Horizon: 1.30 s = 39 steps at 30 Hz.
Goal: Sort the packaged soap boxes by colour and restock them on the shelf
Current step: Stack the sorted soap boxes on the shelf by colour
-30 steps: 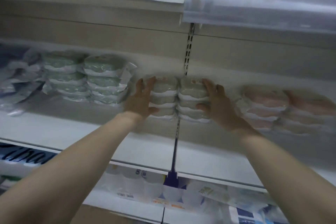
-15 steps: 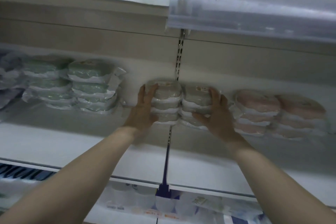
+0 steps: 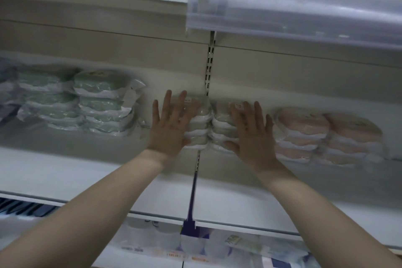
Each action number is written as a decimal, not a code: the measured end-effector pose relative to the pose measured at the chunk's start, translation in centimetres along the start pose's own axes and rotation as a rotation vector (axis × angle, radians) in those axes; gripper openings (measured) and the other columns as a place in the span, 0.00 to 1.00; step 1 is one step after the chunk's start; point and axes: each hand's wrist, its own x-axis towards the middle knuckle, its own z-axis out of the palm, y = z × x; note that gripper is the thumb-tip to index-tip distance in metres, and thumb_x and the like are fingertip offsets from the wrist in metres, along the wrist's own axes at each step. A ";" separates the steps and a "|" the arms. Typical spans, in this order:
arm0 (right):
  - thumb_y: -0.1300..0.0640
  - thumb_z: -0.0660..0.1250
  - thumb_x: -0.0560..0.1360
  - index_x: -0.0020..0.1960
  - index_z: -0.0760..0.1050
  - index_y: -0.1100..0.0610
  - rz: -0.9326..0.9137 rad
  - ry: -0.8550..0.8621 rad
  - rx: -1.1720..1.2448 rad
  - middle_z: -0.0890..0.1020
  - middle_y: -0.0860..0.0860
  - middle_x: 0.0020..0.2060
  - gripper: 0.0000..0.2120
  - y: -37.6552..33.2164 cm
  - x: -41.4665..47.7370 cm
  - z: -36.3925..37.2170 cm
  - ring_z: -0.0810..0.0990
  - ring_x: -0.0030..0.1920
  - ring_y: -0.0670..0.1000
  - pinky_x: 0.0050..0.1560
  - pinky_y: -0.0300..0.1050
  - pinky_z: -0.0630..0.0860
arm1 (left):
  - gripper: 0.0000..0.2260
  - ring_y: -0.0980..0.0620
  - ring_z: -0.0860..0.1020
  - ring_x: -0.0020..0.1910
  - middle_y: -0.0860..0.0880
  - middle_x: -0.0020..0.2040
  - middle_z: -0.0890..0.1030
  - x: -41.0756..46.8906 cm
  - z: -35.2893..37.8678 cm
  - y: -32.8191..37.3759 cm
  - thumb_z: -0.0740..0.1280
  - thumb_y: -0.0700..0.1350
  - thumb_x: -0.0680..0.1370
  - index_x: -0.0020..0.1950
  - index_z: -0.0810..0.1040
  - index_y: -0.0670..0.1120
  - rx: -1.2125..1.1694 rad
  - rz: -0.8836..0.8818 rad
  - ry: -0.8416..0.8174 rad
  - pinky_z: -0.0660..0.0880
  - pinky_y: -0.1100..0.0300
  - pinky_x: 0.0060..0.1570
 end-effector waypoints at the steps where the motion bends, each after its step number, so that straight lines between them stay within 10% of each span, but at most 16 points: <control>1: 0.35 0.74 0.64 0.80 0.55 0.52 0.012 -0.037 -0.011 0.60 0.60 0.76 0.53 -0.2 -0.1 0.1 0.57 0.75 0.68 0.64 0.69 0.66 | 0.56 0.31 0.49 0.75 0.44 0.79 0.52 0.2 0.2 0.5 0.79 0.59 0.60 0.79 0.49 0.52 0.000 0.003 -0.017 0.55 0.31 0.69; 10: 0.38 0.78 0.59 0.80 0.50 0.55 -0.032 -0.125 0.015 0.60 0.65 0.73 0.61 -0.2 1.0 2.1 0.58 0.71 0.74 0.71 0.68 0.59 | 0.58 0.30 0.56 0.73 0.47 0.76 0.58 1.6 2.0 -1.2 0.82 0.52 0.59 0.78 0.47 0.52 -0.002 0.152 -0.063 0.62 0.35 0.67; 16: 0.36 0.80 0.54 0.79 0.55 0.52 0.018 -0.128 -0.021 0.66 0.62 0.72 0.62 -0.4 0.9 1.3 0.63 0.71 0.71 0.62 0.65 0.71 | 0.58 0.31 0.52 0.75 0.48 0.78 0.53 1.4 1.3 -1.2 0.80 0.57 0.60 0.79 0.46 0.52 0.089 0.134 -0.107 0.58 0.31 0.68; 19: 0.36 0.77 0.59 0.79 0.57 0.54 -0.014 -0.090 -0.056 0.67 0.63 0.72 0.56 -0.5 0.8 0.7 0.61 0.73 0.69 0.66 0.69 0.64 | 0.55 0.34 0.46 0.77 0.48 0.80 0.50 0.9 0.4 -1.2 0.76 0.59 0.65 0.79 0.40 0.52 0.183 0.148 -0.092 0.52 0.29 0.68; 24: 0.36 0.53 0.75 0.77 0.61 0.59 -0.074 0.005 0.004 0.67 0.63 0.72 0.38 -1.2 0.8 -0.5 0.61 0.74 0.68 0.71 0.66 0.60 | 0.49 0.36 0.61 0.74 0.43 0.74 0.66 0.1 -0.9 -2.2 0.81 0.51 0.61 0.76 0.59 0.48 0.076 0.197 0.039 0.59 0.36 0.71; 39: 0.40 0.59 0.77 0.75 0.65 0.55 -0.227 0.254 0.156 0.72 0.60 0.69 0.31 -17.4 4.2 -4.0 0.69 0.70 0.63 0.66 0.60 0.67 | 0.40 0.37 0.62 0.74 0.39 0.73 0.67 -8.7 -4.4 -18.3 0.78 0.52 0.66 0.74 0.66 0.43 -0.054 -0.067 0.181 0.61 0.41 0.71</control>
